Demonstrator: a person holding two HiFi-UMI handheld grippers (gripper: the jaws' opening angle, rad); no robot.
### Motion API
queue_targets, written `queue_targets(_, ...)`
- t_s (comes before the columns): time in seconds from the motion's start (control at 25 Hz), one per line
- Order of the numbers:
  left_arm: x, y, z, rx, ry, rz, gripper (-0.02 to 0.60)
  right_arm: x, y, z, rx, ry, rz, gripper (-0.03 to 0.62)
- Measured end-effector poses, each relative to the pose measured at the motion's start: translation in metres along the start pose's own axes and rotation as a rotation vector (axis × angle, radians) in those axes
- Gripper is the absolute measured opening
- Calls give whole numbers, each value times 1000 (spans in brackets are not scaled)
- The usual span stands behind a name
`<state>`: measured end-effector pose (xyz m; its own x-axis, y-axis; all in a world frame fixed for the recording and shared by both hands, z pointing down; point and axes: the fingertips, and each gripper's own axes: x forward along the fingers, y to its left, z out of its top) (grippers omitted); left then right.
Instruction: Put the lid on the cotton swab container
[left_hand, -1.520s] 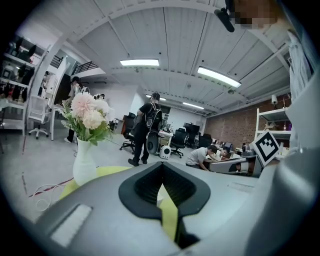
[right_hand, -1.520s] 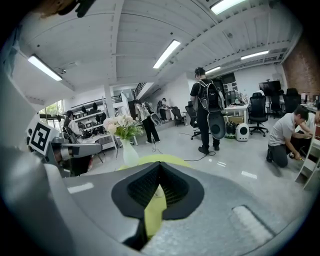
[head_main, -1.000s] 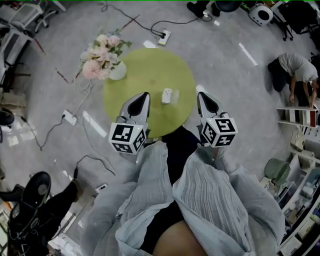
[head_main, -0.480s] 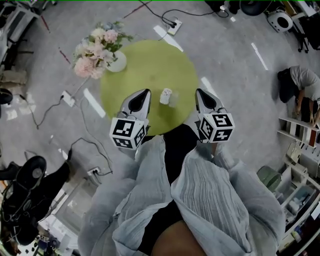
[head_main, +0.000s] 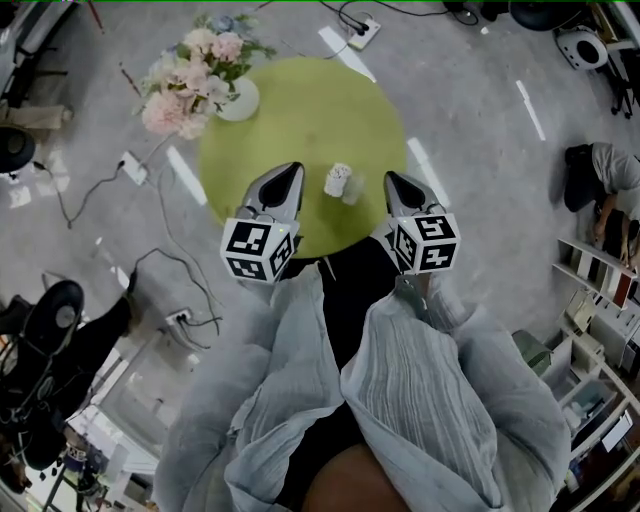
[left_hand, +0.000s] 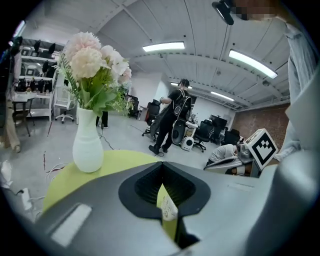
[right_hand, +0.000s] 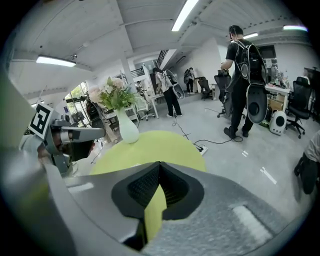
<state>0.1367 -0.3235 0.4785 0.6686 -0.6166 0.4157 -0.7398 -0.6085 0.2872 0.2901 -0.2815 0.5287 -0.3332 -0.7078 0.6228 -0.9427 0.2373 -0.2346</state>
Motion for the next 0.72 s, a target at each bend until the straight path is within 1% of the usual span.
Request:
queue_targets(0.44, -9, 4, -18, -22, 24, 10, 17, 18, 19, -31, -14, 87, 48, 2)
queue_targets(0.72, -23, 10, -28, -36, 34, 25, 17, 21, 30, -35, -37, 104, 57, 2)
